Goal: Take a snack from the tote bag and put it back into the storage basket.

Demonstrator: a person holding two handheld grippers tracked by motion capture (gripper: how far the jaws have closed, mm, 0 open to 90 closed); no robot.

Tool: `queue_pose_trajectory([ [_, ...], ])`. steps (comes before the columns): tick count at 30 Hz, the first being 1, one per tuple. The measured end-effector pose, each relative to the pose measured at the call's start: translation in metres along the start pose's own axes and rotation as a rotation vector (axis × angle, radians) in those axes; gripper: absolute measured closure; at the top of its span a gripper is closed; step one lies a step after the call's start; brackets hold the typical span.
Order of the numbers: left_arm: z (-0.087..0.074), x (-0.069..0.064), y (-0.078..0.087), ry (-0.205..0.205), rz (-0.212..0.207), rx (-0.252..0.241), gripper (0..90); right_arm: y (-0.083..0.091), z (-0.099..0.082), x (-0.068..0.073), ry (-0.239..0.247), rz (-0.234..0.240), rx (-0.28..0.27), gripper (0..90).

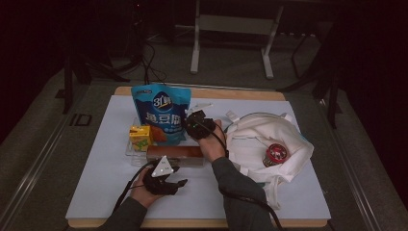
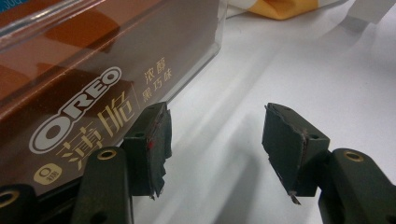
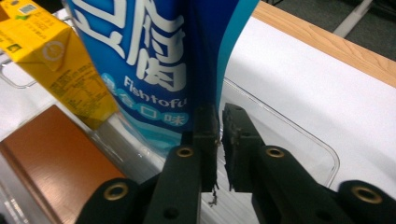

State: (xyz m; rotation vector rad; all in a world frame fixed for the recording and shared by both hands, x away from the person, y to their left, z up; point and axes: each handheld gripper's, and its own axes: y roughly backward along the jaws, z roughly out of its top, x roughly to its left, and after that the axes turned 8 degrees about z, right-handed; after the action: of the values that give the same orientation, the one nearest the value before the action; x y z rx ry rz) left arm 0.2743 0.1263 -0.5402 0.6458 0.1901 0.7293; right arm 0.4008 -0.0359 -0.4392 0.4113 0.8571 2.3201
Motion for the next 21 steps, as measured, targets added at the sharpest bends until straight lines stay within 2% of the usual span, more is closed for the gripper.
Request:
queue_pose_trajectory([
  [7, 0.0, 0.0, 0.0, 0.004, -0.002, 0.002, 41.6, 0.014, -0.005, -0.004, 0.018, 0.008, -0.008, 75.7],
  [14, 0.0, 0.0, 0.0, 0.006, -0.001, 0.0, 41.5, 0.025, -0.009, -0.008, 0.026, 0.016, -0.004, 73.0],
  [21, 0.0, 0.0, 0.0, 0.007, -0.002, -0.003, 41.4, 0.03, -0.006, -0.011, 0.04, 0.025, 0.009, 70.9],
])
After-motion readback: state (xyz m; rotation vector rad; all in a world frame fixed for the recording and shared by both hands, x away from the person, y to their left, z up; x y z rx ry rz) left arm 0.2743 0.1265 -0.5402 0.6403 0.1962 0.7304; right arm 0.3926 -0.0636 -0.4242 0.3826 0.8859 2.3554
